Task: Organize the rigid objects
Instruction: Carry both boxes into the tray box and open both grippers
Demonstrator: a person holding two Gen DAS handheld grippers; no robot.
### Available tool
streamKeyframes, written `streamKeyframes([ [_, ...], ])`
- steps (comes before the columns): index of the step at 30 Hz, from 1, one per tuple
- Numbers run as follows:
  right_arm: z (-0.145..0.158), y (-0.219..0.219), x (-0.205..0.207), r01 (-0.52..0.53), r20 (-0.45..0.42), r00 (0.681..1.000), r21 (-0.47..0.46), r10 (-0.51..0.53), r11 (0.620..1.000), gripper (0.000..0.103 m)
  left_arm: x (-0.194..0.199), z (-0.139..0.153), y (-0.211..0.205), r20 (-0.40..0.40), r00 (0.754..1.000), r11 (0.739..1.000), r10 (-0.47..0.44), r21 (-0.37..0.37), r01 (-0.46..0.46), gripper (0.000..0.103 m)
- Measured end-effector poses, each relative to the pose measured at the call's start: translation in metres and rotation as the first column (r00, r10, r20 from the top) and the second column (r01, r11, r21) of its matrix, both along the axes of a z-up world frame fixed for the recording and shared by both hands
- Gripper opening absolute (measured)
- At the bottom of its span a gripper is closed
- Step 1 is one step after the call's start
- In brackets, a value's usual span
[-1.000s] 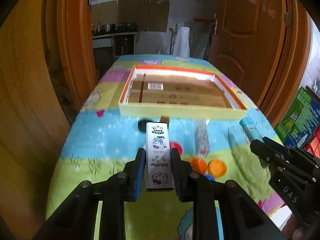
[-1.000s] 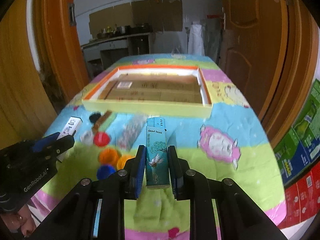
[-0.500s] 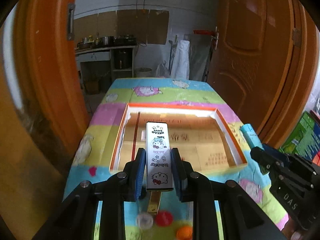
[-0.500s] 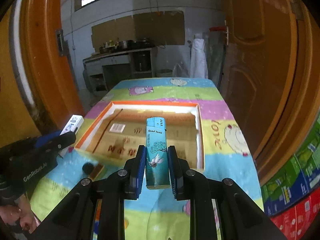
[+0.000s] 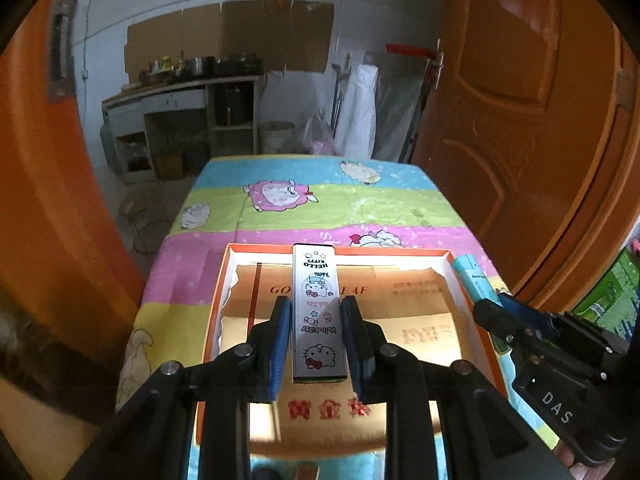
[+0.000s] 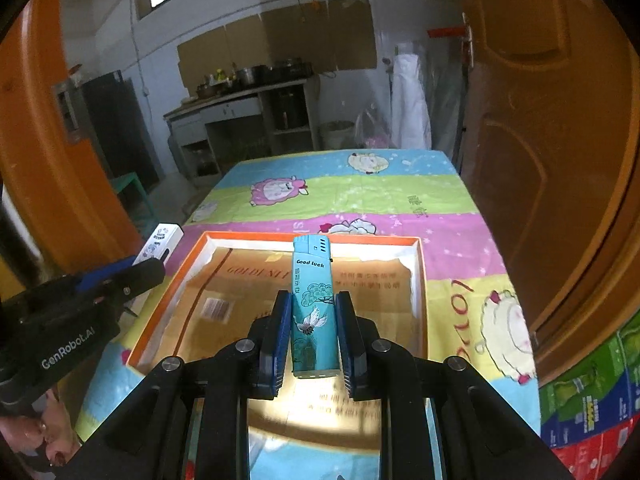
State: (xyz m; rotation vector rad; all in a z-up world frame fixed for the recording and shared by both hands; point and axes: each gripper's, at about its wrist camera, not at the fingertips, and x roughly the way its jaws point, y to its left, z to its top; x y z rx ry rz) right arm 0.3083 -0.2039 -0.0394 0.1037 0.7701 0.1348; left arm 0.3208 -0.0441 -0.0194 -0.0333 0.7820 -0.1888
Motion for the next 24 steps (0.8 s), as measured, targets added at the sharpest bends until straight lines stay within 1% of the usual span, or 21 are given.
streamKeyframes([
  [4,-0.014,0.000,0.029,0.004,-0.038,0.999,-0.016,-0.005,1.000,0.023,0.025,-0.013,-0.003,-0.038,0.999,1.000,0.002,0.015,-0.001,0.026],
  [12,-0.041,0.006,0.073,-0.005,-0.101,0.995,-0.034,0.001,0.999,0.023,0.062,-0.041,-0.003,-0.095,0.995,1.000,0.024,0.022,-0.022,0.026],
  [18,-0.062,0.008,0.097,-0.006,-0.149,0.989,-0.032,0.001,0.999,0.023,0.085,-0.064,-0.004,-0.147,0.988,0.999,0.039,0.033,-0.035,0.026],
  [24,-0.079,0.008,0.112,-0.003,-0.189,0.982,-0.035,-0.004,0.999,0.023,0.097,-0.083,-0.005,-0.183,0.982,0.998,0.040,0.048,-0.032,0.026],
])
